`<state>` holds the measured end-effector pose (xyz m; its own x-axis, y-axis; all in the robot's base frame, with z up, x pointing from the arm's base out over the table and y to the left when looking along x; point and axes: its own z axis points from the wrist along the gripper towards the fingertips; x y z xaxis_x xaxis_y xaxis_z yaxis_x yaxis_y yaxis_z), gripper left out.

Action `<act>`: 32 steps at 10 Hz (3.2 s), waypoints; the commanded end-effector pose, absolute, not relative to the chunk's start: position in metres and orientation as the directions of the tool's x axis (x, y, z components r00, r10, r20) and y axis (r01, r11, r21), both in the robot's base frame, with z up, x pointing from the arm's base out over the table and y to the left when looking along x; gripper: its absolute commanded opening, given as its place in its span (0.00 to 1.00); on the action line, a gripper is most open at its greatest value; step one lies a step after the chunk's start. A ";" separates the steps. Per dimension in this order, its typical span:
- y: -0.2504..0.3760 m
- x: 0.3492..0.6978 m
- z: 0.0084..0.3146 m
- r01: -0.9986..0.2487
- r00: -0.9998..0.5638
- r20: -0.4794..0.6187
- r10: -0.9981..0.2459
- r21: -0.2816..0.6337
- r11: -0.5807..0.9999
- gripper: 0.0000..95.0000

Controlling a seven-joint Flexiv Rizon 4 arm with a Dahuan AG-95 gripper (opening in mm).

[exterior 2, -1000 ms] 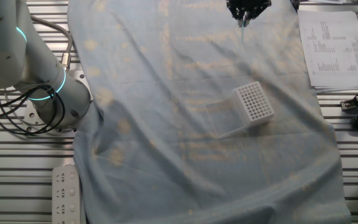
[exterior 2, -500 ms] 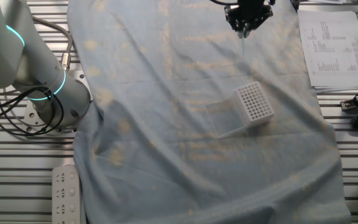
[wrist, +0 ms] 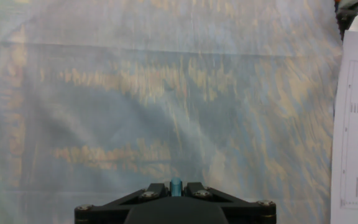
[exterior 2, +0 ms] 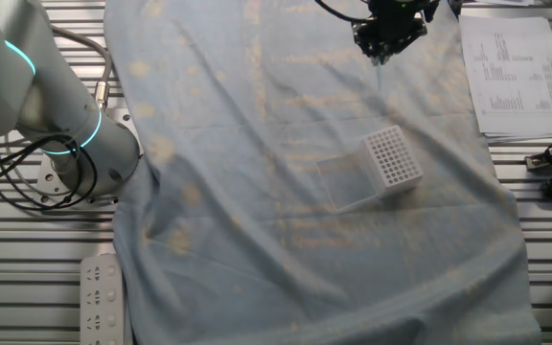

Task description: Insert a medium pipette tip into the holder for medium pipette tips

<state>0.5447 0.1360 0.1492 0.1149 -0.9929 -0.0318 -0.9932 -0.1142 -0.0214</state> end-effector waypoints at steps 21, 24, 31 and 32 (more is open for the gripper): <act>0.056 0.556 0.139 -0.978 0.208 -0.199 -0.957 -0.050 -0.203 0.00; 0.056 0.556 0.139 -0.976 0.217 -0.233 -0.948 -0.070 -0.206 0.00; 0.030 0.561 0.136 -0.962 0.265 -0.270 -0.926 -0.138 -0.235 0.00; 0.031 0.564 0.133 -0.962 0.263 -0.278 -0.924 -0.151 -0.228 0.00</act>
<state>0.5662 0.0316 0.1328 0.2634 -0.9237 -0.2781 -0.9620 -0.2300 -0.1470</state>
